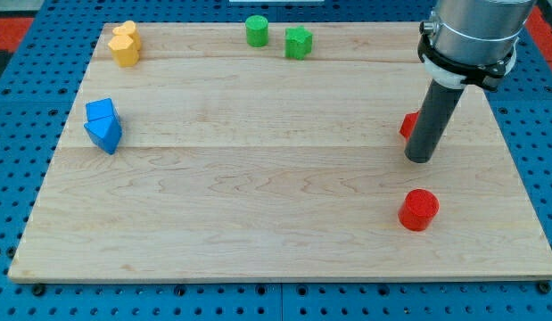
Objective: Push the red circle slightly up
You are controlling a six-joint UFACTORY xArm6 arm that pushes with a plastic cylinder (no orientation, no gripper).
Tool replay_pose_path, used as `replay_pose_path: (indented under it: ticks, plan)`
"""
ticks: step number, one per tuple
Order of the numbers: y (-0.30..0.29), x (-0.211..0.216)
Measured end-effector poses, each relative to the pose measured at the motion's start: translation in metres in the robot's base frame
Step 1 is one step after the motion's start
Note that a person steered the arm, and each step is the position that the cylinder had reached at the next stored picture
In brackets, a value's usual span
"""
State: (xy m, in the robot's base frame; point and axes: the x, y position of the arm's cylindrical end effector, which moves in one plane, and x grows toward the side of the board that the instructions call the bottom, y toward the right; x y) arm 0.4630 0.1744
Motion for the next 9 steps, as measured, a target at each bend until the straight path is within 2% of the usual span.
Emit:
replay_pose_path:
  ticks: [1,3,4,5,6,8,9]
  plan:
    - [0.001,0.001]
    - [-0.118,0.037]
    - [-0.077,0.077]
    - [-0.061,0.132]
    - [0.0,0.123]
    - [-0.051,0.057]
    - [-0.025,0.05]
